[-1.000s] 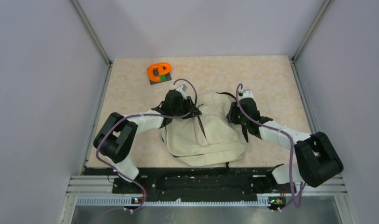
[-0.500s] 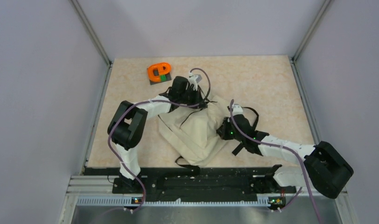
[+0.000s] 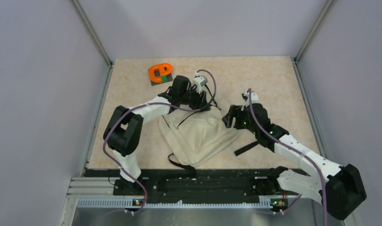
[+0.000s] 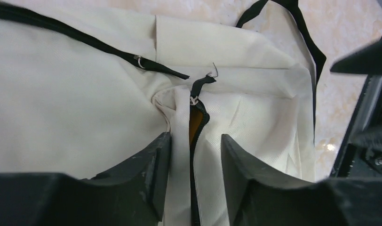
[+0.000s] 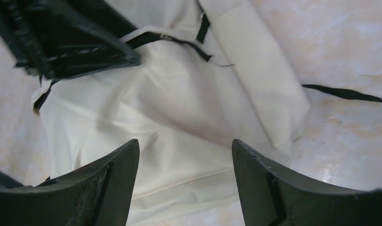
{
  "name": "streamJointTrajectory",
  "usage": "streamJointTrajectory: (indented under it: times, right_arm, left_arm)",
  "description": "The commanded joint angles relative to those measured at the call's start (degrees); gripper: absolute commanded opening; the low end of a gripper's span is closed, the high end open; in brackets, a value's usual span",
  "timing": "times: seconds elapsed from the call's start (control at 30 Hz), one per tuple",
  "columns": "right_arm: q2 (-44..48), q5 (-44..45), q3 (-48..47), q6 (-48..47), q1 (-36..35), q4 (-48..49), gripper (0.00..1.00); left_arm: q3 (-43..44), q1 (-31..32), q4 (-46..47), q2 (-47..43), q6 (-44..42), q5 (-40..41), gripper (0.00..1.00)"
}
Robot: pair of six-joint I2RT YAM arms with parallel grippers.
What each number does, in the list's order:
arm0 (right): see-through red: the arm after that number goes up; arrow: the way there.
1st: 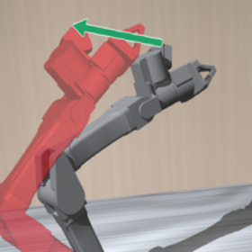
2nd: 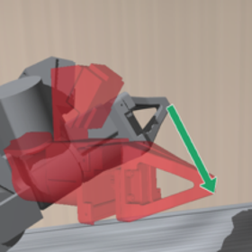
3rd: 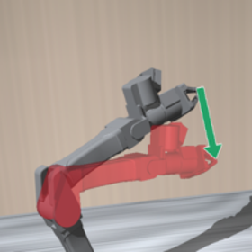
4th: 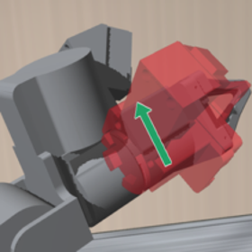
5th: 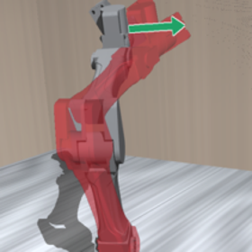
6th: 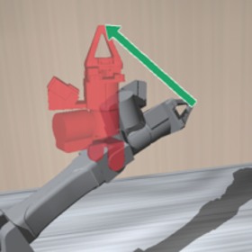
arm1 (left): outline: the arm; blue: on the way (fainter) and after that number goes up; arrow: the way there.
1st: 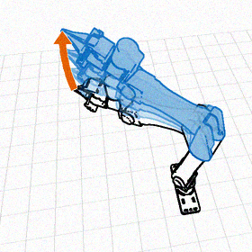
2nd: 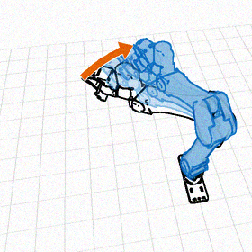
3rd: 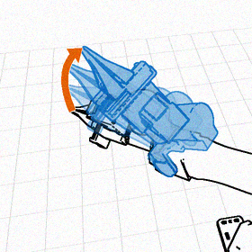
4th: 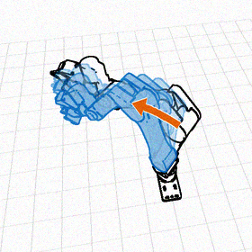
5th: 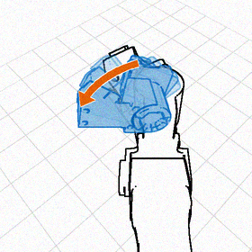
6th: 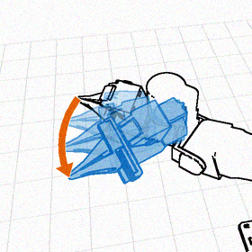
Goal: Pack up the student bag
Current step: Adjust the student bag at the center of the board, then zip the student bag at the center of the board.
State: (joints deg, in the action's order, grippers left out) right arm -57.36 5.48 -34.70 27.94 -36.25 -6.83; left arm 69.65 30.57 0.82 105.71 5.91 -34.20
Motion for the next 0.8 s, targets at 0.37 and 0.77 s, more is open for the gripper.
streamJointTrajectory:
  times: [0.37,0.77]
  right_arm:
    - [-16.4,-8.3,-6.2,13.7,12.5,18.4,0.67]
    - [-25.8,-13.4,-2.7,33.5,12.3,30.1,0.62]
  left_arm:
    - [1.0,7.5,-4.1,-9.9,-2.3,17.3,0.69]
    - [-6.2,10.9,3.7,-7.8,1.7,17.8,0.62]
